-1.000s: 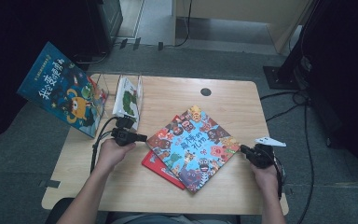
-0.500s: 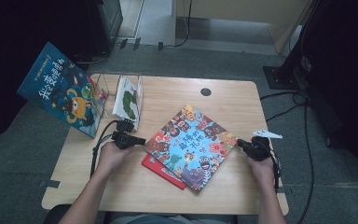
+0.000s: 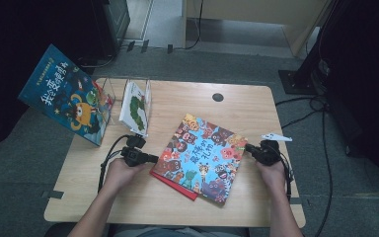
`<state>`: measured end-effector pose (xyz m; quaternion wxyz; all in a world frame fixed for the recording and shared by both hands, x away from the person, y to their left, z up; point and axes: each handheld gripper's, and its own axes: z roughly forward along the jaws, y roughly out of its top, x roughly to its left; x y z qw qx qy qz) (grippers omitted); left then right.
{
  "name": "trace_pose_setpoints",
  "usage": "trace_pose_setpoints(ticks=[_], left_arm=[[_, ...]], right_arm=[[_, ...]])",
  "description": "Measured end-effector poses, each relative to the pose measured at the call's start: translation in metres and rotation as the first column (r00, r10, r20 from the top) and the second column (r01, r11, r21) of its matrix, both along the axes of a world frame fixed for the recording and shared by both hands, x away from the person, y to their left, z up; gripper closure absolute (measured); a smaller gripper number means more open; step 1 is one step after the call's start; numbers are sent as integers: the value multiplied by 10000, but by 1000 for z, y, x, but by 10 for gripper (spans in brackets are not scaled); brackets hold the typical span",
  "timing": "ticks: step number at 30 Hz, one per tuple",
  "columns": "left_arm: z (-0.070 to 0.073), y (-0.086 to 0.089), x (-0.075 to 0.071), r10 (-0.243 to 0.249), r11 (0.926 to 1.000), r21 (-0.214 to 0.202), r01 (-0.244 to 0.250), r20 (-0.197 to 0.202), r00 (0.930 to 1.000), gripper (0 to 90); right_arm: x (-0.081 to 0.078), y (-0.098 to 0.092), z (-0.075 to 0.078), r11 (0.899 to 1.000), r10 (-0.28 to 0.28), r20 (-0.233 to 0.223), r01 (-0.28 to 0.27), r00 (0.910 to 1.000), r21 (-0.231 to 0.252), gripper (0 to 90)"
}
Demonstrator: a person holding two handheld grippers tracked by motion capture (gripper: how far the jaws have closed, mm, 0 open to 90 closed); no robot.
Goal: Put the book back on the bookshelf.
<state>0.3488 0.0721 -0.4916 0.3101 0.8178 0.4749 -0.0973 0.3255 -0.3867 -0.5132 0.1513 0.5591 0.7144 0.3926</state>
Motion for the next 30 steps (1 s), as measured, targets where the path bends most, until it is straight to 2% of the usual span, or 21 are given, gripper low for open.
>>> trace_pose_setpoints(ticks=[4, 13, 22, 30], left_arm=[[0, -2, -6, -147, 9999, 35, 147, -48, 9999, 897], [3, 6, -10, 186, 9998, -112, -187, -37, 9998, 859], [3, 8, -4, 413, 9991, -103, -411, 155, 9990, 749], [3, 6, 7, 418, 9991, -118, -415, 293, 9987, 601]], right_arm=[[5, 4, 0, 9999, 125, 24, -125, 9999, 68, 900], [15, 14, 1, 9989, 473, 80, -473, 9988, 74, 900], [19, 21, 1, 9973, 733, 88, -733, 9973, 58, 900], [11, 20, 2, 9941, 1082, 58, -1082, 9941, 11, 900]])
